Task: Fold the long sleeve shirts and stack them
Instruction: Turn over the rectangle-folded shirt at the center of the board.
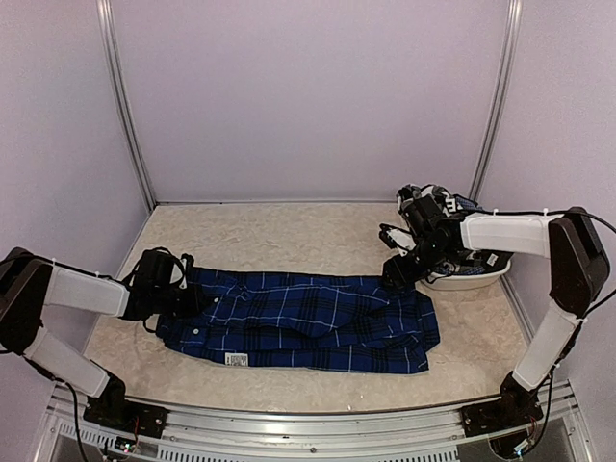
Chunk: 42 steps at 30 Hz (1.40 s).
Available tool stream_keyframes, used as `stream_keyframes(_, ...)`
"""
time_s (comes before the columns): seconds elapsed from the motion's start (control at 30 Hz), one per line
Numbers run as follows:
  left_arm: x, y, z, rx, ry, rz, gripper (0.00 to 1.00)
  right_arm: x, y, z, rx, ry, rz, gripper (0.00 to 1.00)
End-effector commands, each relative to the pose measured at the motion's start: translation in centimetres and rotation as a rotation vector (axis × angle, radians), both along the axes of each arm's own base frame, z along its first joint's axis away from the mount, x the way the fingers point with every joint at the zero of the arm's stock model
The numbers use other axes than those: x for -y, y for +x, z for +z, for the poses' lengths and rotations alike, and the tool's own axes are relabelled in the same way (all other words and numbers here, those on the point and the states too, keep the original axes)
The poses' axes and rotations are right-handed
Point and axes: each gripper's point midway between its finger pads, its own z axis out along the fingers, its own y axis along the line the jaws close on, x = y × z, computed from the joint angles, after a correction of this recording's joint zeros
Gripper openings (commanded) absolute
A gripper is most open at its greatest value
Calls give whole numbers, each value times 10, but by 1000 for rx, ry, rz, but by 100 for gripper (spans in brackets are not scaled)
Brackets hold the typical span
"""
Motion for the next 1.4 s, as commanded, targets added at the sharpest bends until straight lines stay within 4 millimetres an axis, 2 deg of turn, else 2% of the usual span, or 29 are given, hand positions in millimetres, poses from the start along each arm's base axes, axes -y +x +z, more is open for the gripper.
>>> stream_keyframes(0.0,3,6,17,49,-36,-7,0,4,0,-6,-8,-5,-5,61)
stream_keyframes(0.23,-12,24,74,189,-24,72,0,7,5,5,27,-22,-17,61)
stream_keyframes(0.33,-22,28,89,225,-11,103,0,8,6,6,29,-27,-21,61)
stream_keyframes(0.53,-41,26,86,233,22,166,0,11,5,3,26,-40,-25,61)
stream_keyframes(0.87,-35,21,55,168,14,132,2,10,7,4,24,-39,-25,62)
stream_keyframes(0.97,-32,21,52,160,10,111,16,8,6,5,21,-26,-21,62)
stream_keyframes(1.1,-32,22,55,175,13,112,44,-1,6,9,27,20,0,61)
stream_keyframes(1.23,-35,24,71,233,7,136,66,-12,3,9,25,52,20,57)
stream_keyframes(1.37,-18,21,99,341,-53,92,83,-24,-1,1,8,66,42,53)
